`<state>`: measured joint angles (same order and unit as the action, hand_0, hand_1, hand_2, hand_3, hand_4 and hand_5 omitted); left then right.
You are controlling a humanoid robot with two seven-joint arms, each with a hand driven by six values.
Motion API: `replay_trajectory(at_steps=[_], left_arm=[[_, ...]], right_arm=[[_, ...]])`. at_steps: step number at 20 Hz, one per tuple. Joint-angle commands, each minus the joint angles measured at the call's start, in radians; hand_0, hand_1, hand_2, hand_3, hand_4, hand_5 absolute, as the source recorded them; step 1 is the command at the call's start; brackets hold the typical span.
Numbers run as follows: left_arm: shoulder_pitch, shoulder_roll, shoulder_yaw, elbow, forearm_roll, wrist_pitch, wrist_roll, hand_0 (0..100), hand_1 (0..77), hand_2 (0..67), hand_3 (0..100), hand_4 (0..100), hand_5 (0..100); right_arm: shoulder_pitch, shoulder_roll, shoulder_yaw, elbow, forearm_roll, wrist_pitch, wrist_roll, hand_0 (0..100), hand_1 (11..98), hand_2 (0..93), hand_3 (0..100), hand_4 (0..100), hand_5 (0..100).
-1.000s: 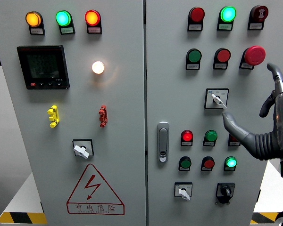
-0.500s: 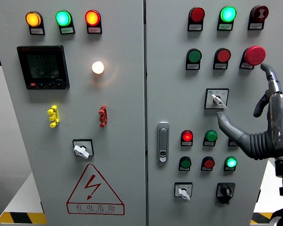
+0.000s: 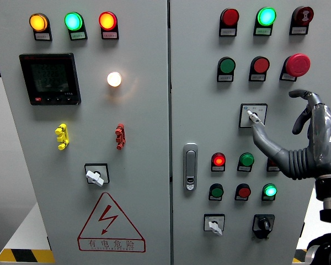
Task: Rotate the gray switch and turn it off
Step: 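Move the right hand toward the white-handled rotary switch on the gray plate, then close the right hand's fingers around the switch handle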
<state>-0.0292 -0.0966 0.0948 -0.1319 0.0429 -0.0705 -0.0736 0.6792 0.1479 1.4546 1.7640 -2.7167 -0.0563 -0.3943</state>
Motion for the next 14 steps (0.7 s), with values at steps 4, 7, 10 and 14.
replay_trajectory(at_steps=[4, 7, 10, 14], left_arm=[[0.000, 0.000, 0.000, 0.000, 0.000, 0.000, 0.000, 88, 0.0, 13.3, 19, 8, 11], [0.000, 0.000, 0.000, 0.000, 0.000, 0.000, 0.000, 88, 0.0, 13.3, 19, 8, 11], [0.000, 0.000, 0.000, 0.000, 0.000, 0.000, 0.000, 88, 0.0, 13.3, 19, 8, 11], [0.000, 0.000, 0.000, 0.000, 0.000, 0.000, 0.000, 88, 0.0, 13.3, 19, 8, 11]], right_arm=[[0.023, 0.0024, -0.003, -0.037, 0.015, 0.000, -0.017, 0, 37.3, 50.0, 84, 97, 97], [0.025, 0.0024, -0.002, -0.053, 0.017, 0.001, -0.020, 0, 37.2, 53.4, 84, 98, 98], [0.037, 0.0039, -0.002, -0.081, 0.018, 0.001, -0.021, 0, 37.3, 56.3, 84, 98, 98], [0.052, 0.0039, -0.003, -0.116, 0.020, 0.000, -0.021, 0, 37.5, 56.9, 85, 98, 98]])
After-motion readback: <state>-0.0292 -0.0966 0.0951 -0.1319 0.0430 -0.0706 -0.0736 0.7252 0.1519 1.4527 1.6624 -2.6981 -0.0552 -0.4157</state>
